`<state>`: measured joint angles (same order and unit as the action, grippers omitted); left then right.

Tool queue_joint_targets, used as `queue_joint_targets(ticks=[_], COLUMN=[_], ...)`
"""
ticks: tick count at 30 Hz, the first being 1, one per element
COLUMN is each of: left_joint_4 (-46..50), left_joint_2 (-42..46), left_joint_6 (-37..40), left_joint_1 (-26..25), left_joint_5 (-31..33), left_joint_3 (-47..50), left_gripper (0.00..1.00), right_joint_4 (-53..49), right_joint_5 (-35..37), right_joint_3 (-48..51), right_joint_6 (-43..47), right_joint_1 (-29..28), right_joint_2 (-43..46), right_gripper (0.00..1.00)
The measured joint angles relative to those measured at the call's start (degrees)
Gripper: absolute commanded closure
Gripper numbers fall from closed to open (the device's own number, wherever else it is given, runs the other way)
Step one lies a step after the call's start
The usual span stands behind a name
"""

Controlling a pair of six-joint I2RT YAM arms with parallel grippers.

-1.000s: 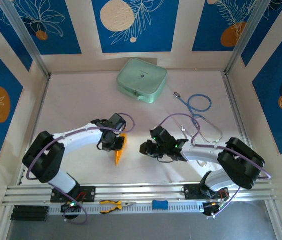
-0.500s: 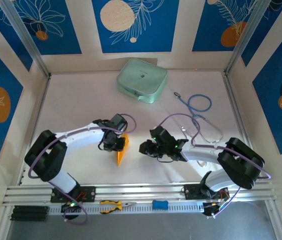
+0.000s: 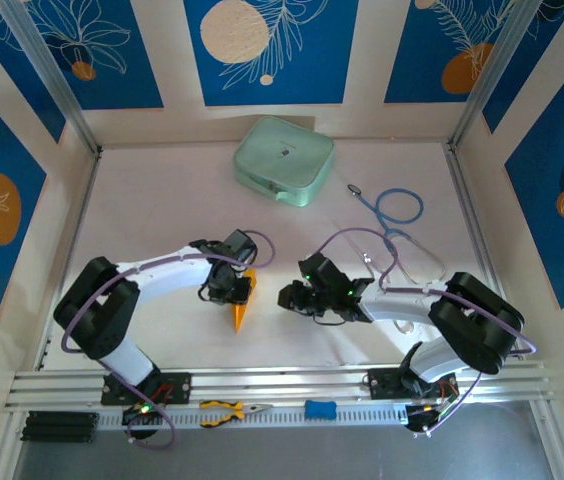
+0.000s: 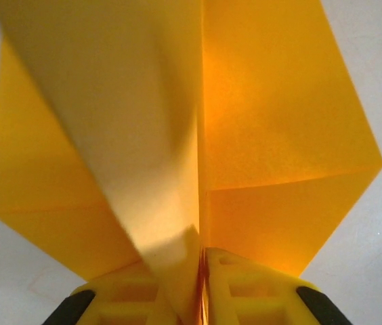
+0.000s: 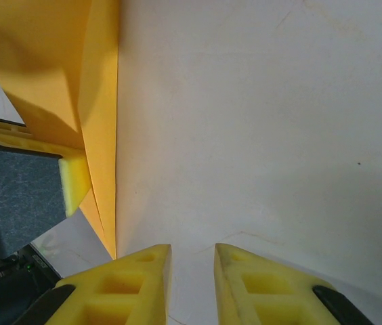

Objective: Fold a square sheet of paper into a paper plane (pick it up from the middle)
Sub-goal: Turn over a paper plane at the center of the table.

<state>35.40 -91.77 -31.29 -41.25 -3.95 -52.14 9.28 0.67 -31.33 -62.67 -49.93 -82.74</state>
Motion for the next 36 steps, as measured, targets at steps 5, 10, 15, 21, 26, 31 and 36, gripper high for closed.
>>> queue_joint_targets(ticks=[5,10,15,21,26,31,36], left_joint_4=[0.0,0.0,0.2,0.7,1.8,2.7,3.3], left_joint_2=[-0.9,-1.5,-2.6,-3.8,-4.9,-6.2,-7.4], left_joint_6=[0.0,0.0,-0.1,-0.4,-1.6,-4.3,-8.2], left_joint_1=[-0.4,-1.0,-1.8,-3.0,-4.1,-5.7,-7.1], left_joint_5=[0.0,0.6,1.8,3.5,4.8,6.6,8.2], left_joint_3=[-0.1,-0.2,-0.7,-1.7,-3.0,-4.5,-5.9], left_gripper=[0.82,0.80,0.76,0.70,0.66,0.59,0.53], right_joint_4=[0.2,0.3,0.3,-1.5,-4.4,-8.8,-13.8], right_joint_5=[0.0,0.0,0.0,1.1,2.7,4.7,5.2], right_joint_3=[-0.2,-0.2,-0.2,-0.1,1.4,3.8,4.2], right_joint_6=[0.0,0.0,0.0,0.0,0.2,0.7,1.7], right_joint_1=[0.0,0.0,0.0,0.0,0.4,1.3,3.0], right_joint_2=[0.0,0.0,0.0,2.5,9.6,16.9,22.3], right_gripper=[0.75,0.75,0.75,0.75,0.73,0.70,0.69])
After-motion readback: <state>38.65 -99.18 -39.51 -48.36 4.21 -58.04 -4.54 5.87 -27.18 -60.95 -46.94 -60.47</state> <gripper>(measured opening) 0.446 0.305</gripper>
